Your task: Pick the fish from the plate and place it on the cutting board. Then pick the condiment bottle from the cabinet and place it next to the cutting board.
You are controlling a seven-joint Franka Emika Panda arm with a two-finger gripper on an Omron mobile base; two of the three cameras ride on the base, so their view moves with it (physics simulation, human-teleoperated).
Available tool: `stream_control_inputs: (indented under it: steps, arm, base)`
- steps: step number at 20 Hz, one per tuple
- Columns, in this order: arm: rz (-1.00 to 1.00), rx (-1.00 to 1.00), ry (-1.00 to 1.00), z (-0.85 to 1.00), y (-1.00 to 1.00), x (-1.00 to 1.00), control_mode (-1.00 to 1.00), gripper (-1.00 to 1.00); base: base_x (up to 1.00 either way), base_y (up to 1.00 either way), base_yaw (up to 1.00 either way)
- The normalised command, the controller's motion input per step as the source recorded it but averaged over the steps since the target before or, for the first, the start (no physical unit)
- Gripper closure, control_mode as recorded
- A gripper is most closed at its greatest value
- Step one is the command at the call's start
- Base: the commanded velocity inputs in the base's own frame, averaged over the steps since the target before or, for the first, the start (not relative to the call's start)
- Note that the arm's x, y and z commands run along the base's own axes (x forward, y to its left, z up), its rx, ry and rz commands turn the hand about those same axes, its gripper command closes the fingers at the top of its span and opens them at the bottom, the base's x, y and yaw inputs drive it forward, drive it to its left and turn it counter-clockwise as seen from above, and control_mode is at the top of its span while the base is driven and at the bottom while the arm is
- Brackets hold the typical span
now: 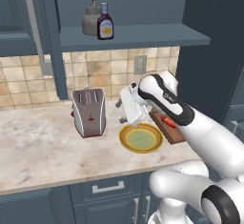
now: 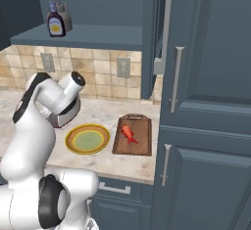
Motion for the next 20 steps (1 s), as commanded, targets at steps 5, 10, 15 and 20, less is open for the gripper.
stream_control_inputs:
  steps: [5,10,15,20]
  arm:
    - [0.0,0.07,-0.09,0.4,0.12,-0.02,-1.0,-1.0]
    - [0.0,0.07,-0.04,0.48,0.07,0.0,-1.0,-1.0]
    - [0.0,0.07,-0.02,0.51,0.05,0.0,-1.0,-1.0]
    - [0.0,0.07,0.0,0.5,0.05,0.0,-1.0,-1.0]
  base:
    - [0.0,0.0,0.0]
    - [0.0,0.0,0.0]
    - [0.0,0.0,0.0]
    - [0.0,0.0,0.0]
